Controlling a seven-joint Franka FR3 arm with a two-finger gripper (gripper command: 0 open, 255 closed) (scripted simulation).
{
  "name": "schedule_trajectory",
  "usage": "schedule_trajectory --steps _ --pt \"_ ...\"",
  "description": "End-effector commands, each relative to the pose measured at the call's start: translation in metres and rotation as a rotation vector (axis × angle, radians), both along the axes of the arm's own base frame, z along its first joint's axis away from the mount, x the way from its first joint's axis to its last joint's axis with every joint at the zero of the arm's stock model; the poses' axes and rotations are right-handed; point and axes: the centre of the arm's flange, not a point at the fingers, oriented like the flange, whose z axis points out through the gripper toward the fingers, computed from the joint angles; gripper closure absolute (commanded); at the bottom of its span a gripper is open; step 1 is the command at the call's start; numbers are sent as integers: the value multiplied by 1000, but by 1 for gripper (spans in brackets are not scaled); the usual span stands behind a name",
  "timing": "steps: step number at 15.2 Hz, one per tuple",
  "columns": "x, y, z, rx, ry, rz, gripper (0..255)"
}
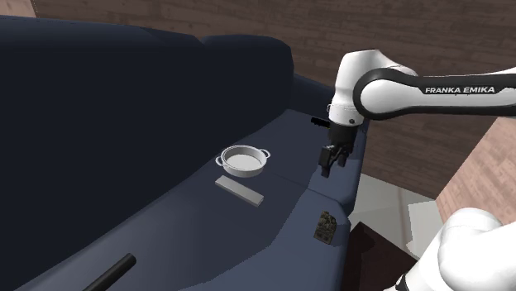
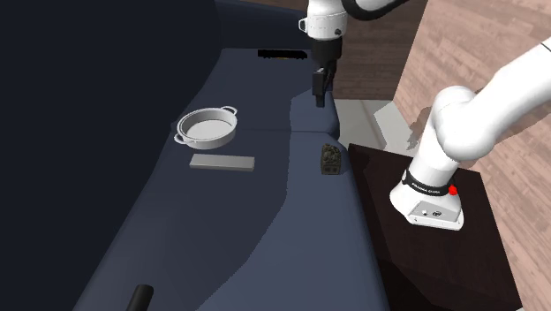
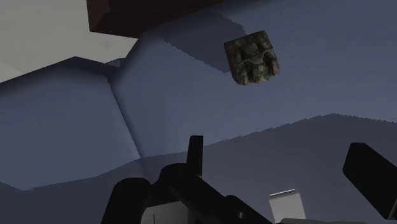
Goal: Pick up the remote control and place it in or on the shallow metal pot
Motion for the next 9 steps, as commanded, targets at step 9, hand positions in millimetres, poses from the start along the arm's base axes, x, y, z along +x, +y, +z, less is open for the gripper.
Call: schedule_trajectory --steps 9 --pt "94 37 -73 22 -48 62 0"
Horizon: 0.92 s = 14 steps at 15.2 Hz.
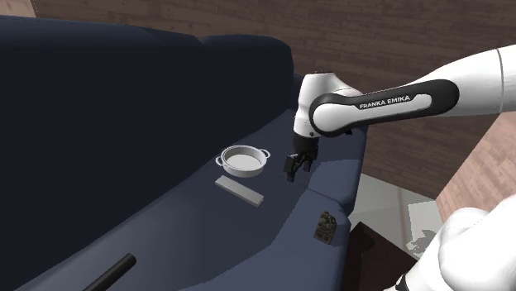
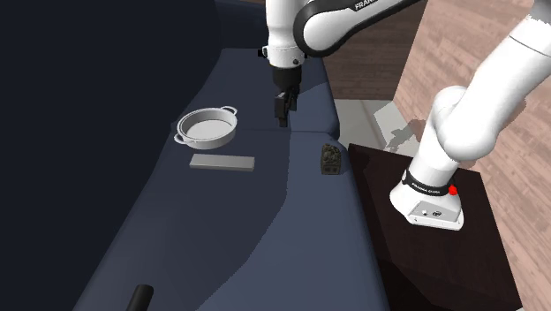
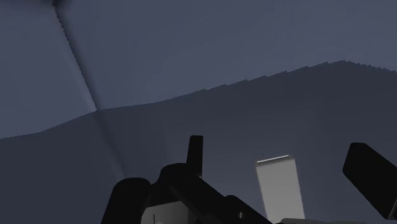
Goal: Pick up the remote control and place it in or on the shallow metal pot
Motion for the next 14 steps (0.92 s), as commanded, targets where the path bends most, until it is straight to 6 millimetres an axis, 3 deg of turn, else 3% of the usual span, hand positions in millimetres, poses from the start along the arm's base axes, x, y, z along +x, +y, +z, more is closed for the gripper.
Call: schedule_trajectory --steps 1,14 --pt "18 10 -14 5 -11 13 0" --pt "143 68 -100 33 -70 92 0"
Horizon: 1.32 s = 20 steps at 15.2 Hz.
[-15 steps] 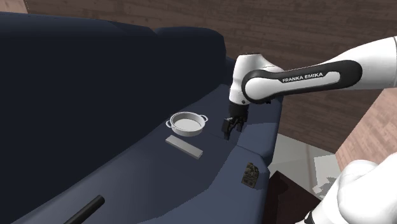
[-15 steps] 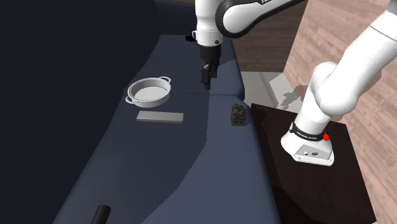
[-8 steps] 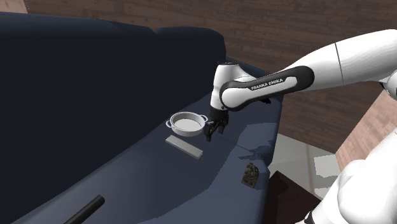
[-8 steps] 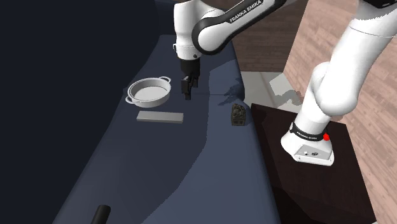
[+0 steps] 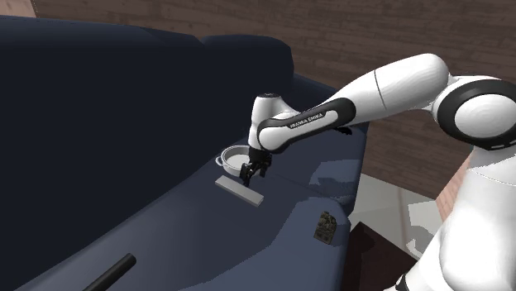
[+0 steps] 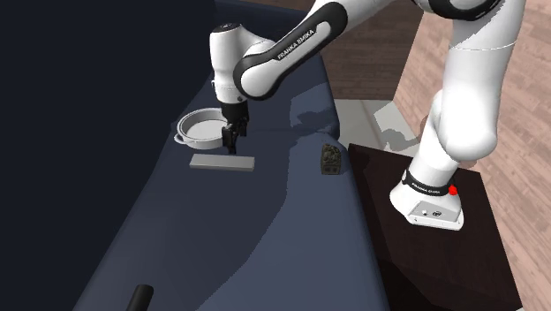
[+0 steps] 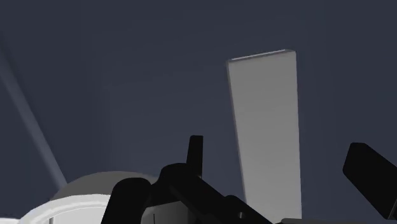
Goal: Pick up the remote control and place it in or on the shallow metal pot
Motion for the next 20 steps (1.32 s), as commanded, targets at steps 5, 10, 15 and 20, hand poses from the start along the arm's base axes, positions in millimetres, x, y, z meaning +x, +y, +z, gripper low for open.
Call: schedule_trajectory --steps 5,10,15,20 --pt "50 29 -32 12 -24 31 0" --pt "51 29 -59 12 -24 31 0" --pt "51 30 -72 12 -24 31 0" --pt "51 30 -72 12 -24 31 0"
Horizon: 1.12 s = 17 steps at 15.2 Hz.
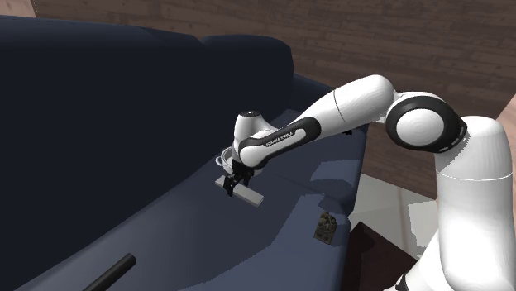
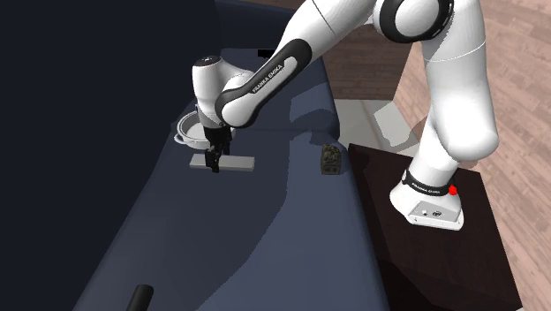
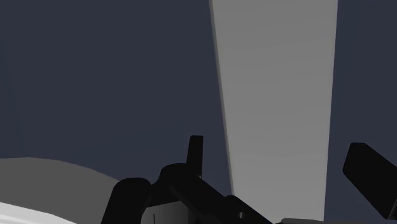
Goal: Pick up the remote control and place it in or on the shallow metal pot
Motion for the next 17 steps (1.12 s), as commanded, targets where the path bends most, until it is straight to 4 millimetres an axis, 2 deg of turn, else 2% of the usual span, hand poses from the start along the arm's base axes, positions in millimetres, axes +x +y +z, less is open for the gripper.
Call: schedule_trajectory --steps 1,10,17 --pt "0 0 0 0 0 0 255" --pt "0 0 0 0 0 0 255" --pt "0 0 37 0 0 0 255"
